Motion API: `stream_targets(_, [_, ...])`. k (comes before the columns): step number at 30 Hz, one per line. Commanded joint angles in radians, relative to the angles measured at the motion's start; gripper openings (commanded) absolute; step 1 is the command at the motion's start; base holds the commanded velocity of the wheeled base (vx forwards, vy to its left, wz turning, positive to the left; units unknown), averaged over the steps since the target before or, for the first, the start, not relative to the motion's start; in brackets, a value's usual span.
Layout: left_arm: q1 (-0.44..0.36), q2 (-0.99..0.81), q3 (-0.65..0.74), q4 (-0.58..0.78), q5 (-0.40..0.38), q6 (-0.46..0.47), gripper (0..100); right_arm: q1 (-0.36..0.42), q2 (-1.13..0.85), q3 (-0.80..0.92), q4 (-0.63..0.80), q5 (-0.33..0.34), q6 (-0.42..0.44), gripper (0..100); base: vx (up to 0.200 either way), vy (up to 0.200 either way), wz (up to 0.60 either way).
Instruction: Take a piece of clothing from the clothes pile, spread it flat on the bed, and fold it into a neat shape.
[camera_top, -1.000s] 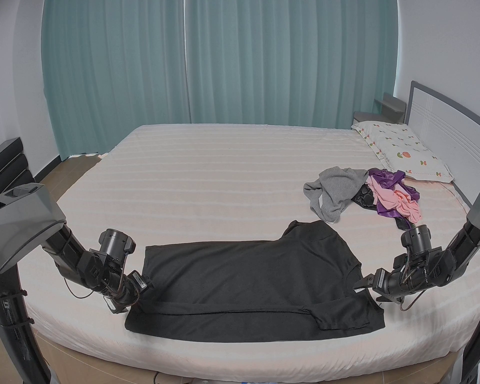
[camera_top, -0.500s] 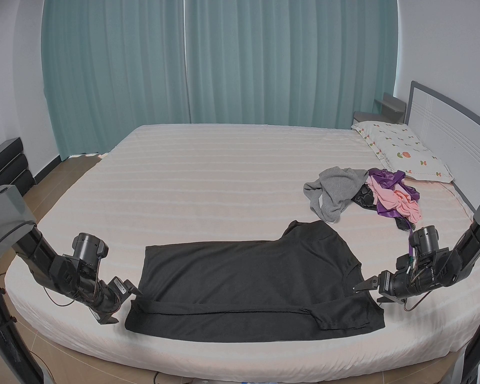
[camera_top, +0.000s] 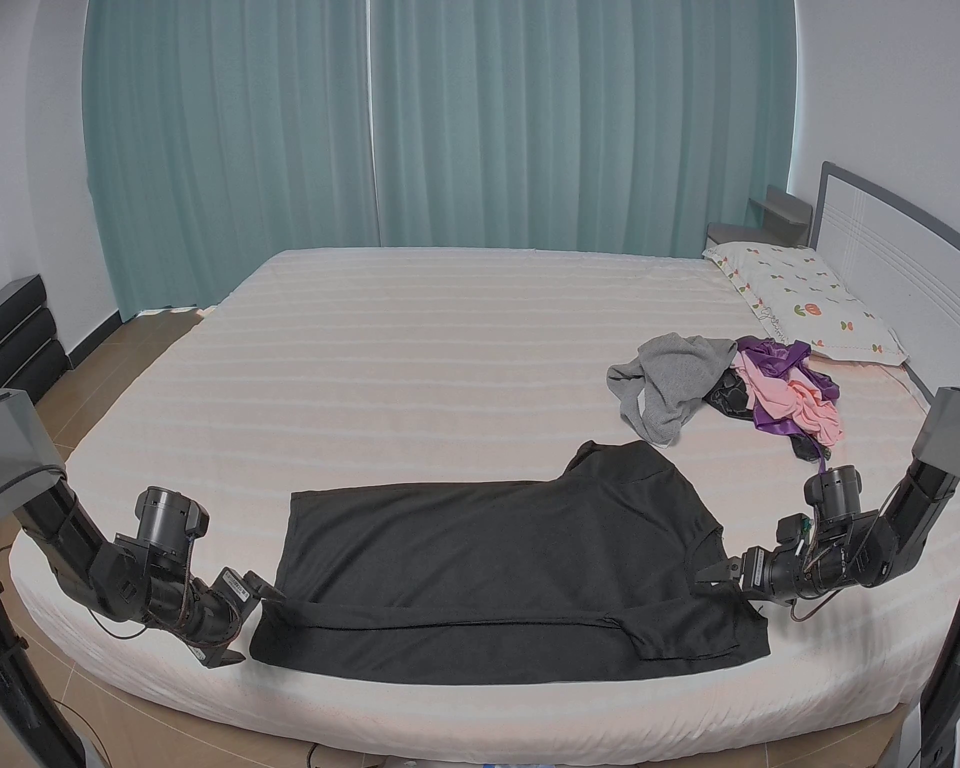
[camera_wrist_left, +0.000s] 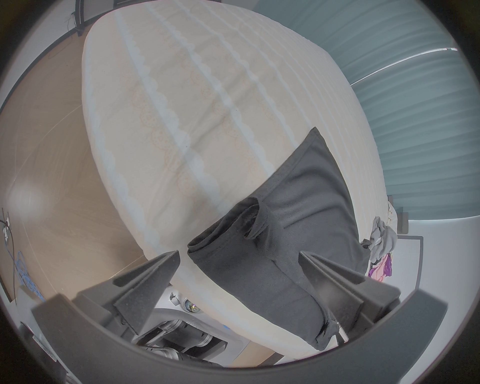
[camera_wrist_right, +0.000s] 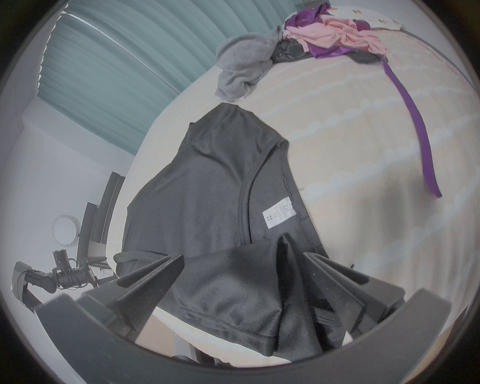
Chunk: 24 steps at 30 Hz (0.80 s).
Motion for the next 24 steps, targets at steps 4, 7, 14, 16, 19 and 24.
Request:
stream_targets(4, [-0.001,-0.002,0.005,0.0,-0.002,-0.002,100,-0.002,0.054,-0.007,-0.002,0.013,-0.005,100,0.0,0.0,0.0])
stream_targets(7, [-0.001,0.0,0.005,-0.001,-0.002,-0.006,100,-0.01,0.054,-0.01,-0.002,0.016,-0.005,0,0.0,0.0,0.0])
stream_targets(14, [-0.001,0.001,-0.003,-0.001,0.001,-0.011,100,-0.031,0.054,-0.004,-0.002,0.021,-0.005,0,0.0,0.0,0.0])
stream_targets(16, [0.002,0.0,-0.02,-0.003,0.01,-0.01,100,-0.039,0.051,-0.002,-0.002,0.021,-0.005,0,0.0,0.0,0.0])
stream_targets(19, [0.004,0.0,-0.047,-0.001,0.018,0.001,100,-0.042,0.046,-0.008,-0.004,0.022,0.008,0,0.0,0.0,0.0])
stream_targets(24, [0.004,0.032,-0.132,0.013,0.072,0.0,100,-0.046,0.04,-0.004,-0.005,0.016,0.008,0,0.0,0.0,0.0])
